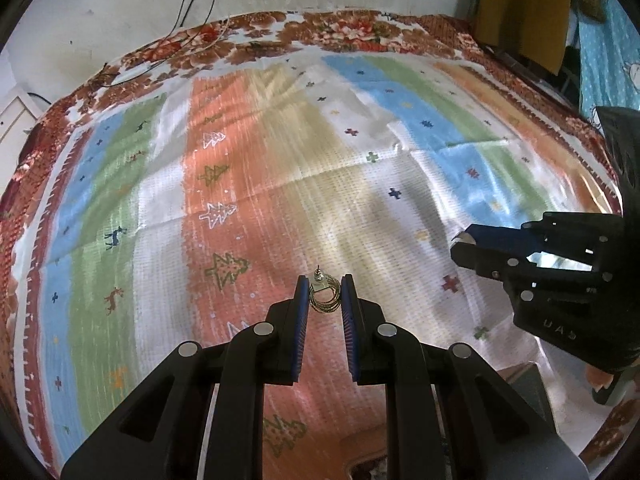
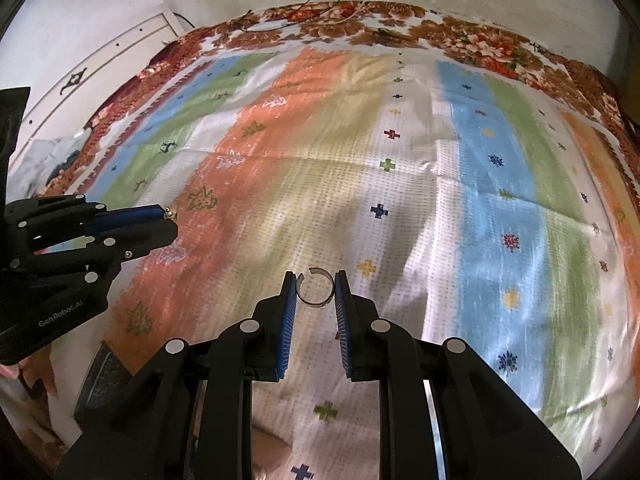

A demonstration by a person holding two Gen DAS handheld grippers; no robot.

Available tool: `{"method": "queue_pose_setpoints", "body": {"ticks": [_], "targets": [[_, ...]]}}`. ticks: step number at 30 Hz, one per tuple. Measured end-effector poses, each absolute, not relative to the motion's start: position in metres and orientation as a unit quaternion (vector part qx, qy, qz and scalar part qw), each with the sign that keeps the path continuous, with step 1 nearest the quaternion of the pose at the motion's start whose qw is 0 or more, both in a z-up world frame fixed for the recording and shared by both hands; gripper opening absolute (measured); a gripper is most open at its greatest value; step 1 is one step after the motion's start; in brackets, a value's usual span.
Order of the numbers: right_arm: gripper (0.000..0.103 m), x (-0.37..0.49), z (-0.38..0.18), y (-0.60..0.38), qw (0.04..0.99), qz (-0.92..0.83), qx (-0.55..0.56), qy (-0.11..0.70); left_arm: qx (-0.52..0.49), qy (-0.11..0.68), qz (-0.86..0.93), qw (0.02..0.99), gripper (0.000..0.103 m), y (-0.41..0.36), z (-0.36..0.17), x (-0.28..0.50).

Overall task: Organize jewelry
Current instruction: 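Lift the held pendant and ring and carry them toward the tin, then open both tools over the tin, dropping pendant and ring inside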

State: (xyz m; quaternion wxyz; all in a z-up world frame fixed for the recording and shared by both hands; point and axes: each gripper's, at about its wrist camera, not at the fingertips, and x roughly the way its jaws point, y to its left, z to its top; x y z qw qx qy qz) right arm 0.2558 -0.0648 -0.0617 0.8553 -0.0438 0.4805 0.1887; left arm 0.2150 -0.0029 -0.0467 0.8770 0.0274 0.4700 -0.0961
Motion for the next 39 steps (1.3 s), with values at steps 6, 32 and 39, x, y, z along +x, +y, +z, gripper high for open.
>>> {"method": "queue_pose_setpoints", "body": {"ticks": [6,32,39], "targets": [[0.020,0.242,-0.051,-0.068,0.865,0.185,-0.034,0.466,0.018,0.458,-0.100,0.883,0.016,-0.004,-0.038,0.199],[0.020,0.161,-0.016,-0.075,0.878,0.233,-0.019,0.418,0.003,0.408,-0.119,0.905,0.016,-0.015,-0.004,0.119],[0.020,0.143,-0.015,-0.071,0.872,0.257,-0.026,0.416,0.000,0.403,-0.123,0.907,0.016,-0.015,-0.002,0.102]]}}
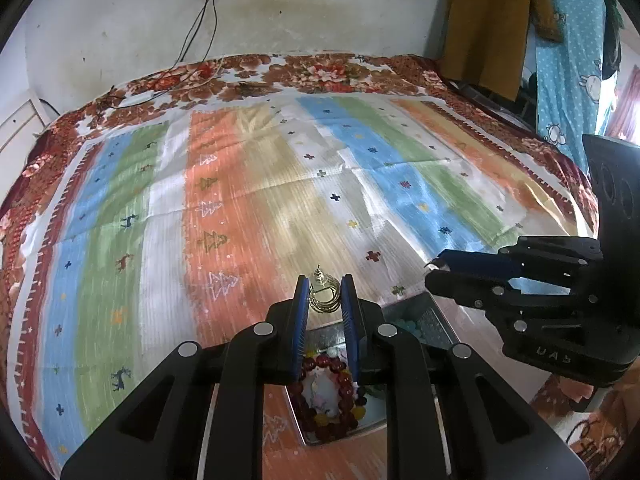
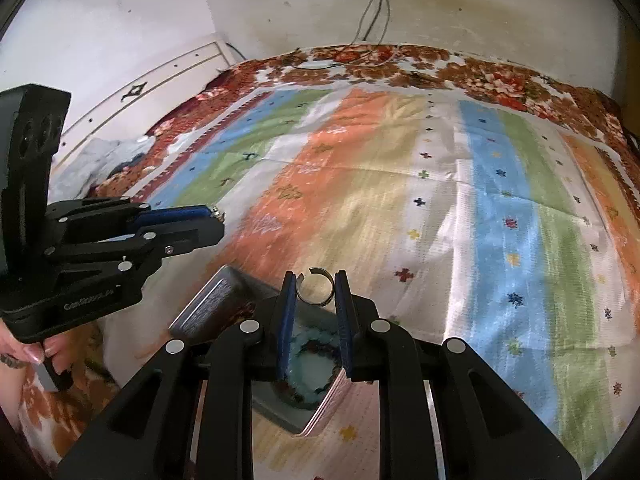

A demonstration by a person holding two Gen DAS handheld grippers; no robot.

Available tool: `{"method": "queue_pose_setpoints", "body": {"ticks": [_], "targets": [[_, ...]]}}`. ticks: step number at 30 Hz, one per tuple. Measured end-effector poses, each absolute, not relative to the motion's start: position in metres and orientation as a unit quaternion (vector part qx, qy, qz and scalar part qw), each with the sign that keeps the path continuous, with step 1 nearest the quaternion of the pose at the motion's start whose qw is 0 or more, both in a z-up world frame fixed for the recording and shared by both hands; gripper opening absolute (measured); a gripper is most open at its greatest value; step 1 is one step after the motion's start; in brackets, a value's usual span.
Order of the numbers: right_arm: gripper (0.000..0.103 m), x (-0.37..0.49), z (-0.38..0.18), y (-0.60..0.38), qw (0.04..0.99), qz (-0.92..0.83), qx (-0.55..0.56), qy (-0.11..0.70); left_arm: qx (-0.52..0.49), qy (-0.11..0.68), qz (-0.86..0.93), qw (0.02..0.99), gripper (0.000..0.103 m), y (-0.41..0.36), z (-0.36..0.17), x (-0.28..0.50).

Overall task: Organize jewelry
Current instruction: 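Open both tools over the tin, dropping pendant and ring inside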

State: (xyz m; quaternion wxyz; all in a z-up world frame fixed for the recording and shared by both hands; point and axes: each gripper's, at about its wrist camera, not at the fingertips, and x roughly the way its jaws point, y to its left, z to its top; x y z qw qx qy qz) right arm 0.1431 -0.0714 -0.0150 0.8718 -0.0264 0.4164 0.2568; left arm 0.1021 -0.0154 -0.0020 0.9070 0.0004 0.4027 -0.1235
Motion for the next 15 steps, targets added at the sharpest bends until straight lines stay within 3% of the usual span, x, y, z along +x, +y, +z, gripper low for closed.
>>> {"method": "queue_pose_setpoints", "body": {"ticks": [9,10,12,15], "targets": [[0.021,0.127,-0.015,-0.069,0.864,0.281,-0.027,0.417,-0.007,0.405,-0.133,0.904,0.016,-0.018,-0.005,0.086],[0.023,0.126,-0.016,-0.069,0.863,0.282,-0.031,0.418,-0.008,0.404,-0.130,0.905,0.019,-0.017,-0.005,0.084],[0.044,0.121,-0.015,-0.070,0.868,0.275,-0.036,0.412,-0.012,0.403,-0.130,0.906,0.025,-0.016,-0.004,0.081],[0.046,0.114,-0.013,-0.075,0.872,0.271,-0.036,0.406,-0.015,0.400,-0.127,0.908,0.033,-0.014,-0.004,0.076]]}}
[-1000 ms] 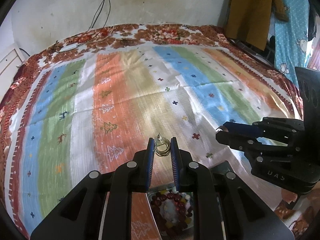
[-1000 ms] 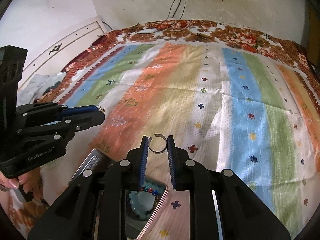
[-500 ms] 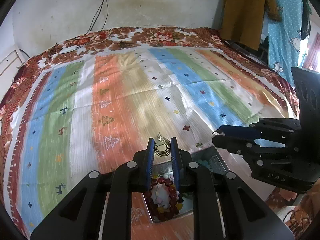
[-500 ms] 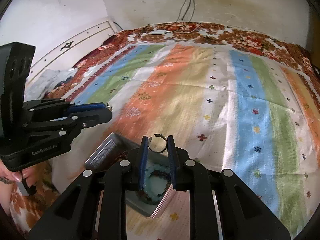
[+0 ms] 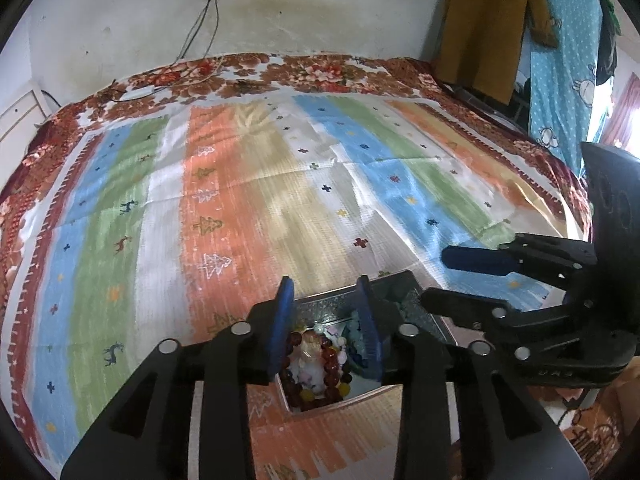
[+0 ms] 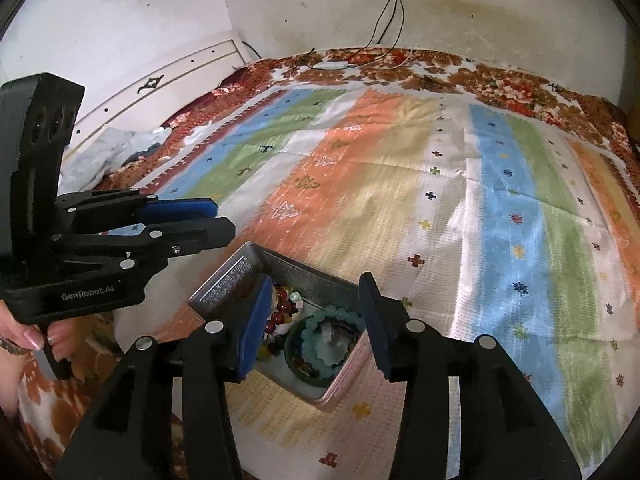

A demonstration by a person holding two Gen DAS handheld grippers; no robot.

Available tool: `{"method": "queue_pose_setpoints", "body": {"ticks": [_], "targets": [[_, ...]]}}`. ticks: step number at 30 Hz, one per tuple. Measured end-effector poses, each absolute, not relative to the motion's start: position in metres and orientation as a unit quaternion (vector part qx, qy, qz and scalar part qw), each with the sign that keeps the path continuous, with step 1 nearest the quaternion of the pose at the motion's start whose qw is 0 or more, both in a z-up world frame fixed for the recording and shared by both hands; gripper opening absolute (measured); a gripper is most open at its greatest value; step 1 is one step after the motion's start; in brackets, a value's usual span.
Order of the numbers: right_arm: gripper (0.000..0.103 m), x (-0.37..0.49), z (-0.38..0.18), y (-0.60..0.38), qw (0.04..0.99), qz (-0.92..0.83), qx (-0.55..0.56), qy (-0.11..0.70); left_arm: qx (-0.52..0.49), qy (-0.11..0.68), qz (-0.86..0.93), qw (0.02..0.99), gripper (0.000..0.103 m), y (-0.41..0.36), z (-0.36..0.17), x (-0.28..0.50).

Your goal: Organize jewelry

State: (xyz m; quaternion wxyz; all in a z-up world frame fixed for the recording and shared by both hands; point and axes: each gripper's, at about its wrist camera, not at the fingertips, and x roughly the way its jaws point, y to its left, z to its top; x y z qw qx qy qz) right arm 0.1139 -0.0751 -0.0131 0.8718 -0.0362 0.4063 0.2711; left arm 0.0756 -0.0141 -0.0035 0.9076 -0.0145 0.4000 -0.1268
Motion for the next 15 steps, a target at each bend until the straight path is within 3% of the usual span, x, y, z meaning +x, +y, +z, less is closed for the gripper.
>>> {"method": "queue_pose_setpoints", "body": {"ticks": [4,15], "targets": [[0.049,0.106,-0.010,-0.083,0.877,0.264,-0.031,0.400,-0.023,0.398,-0.122,0.909,0.044,-0.010,-0.002,0.070],[0.073,0.086,-0.001,-0.105,0.903,0.224,-0.024,0.367,-0.017,0.389,-0.111,0.914,0.076,-0.012,-0.002,0.048]]}}
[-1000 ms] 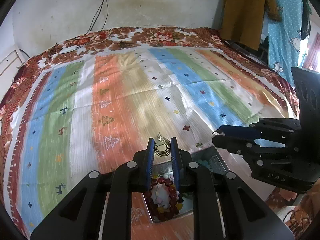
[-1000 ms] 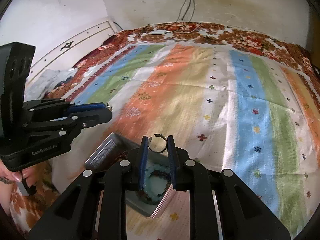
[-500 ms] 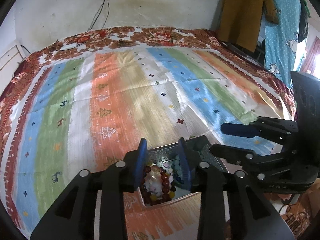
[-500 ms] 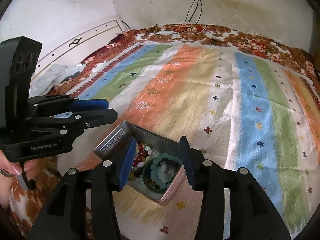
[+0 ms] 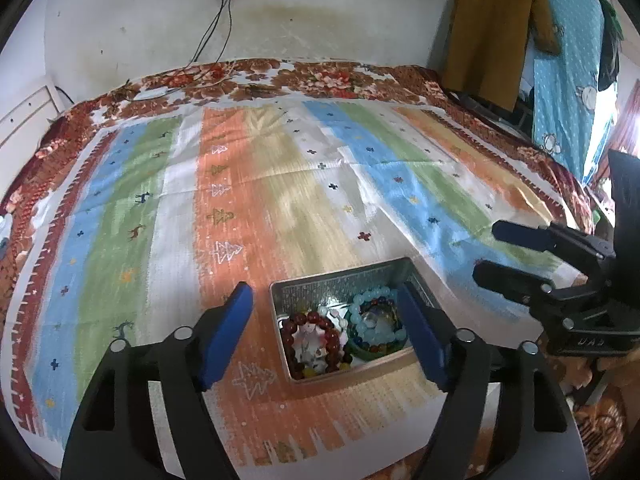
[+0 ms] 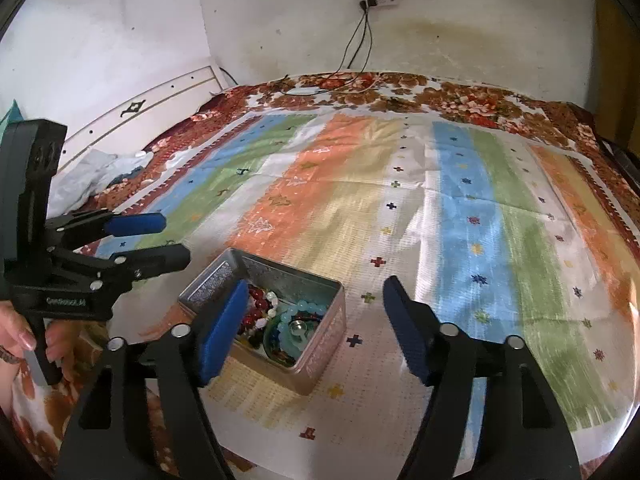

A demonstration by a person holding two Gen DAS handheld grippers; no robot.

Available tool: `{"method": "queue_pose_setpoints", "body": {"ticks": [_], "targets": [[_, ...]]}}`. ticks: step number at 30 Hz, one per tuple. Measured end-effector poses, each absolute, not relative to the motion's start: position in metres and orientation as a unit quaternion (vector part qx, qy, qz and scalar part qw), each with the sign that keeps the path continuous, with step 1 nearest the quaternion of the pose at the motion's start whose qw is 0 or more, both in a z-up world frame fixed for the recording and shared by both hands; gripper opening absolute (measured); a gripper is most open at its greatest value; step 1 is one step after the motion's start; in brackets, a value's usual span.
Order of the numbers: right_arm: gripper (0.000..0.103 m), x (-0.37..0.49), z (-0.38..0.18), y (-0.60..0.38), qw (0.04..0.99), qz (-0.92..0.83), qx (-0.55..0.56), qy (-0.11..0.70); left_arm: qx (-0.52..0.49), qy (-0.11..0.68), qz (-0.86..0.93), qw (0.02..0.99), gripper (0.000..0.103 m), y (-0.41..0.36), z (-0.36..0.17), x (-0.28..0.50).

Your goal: Organize jewelry

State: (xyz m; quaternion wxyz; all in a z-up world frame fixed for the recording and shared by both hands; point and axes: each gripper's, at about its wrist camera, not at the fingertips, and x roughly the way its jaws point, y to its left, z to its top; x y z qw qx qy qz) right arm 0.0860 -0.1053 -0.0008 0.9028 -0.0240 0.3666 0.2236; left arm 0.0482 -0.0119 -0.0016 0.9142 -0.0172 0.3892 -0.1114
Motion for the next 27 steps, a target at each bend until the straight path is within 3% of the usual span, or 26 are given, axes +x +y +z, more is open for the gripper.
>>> {"method": "queue_pose_setpoints", "body": {"ticks": [9,27], "targets": [[0.092,0.073,0.001,-0.109,0.907,0.218,-0.024,0.360,-0.016,0.388,-0.103,0.916,0.089,-0.011,-0.004,0.035],[0.098,0.049,0.005,-0.120,0.915,0.213,-0.010,0.342,0.012,0.373,-0.078,0.925,0.097,-0.020,-0.004,0.010]]}}
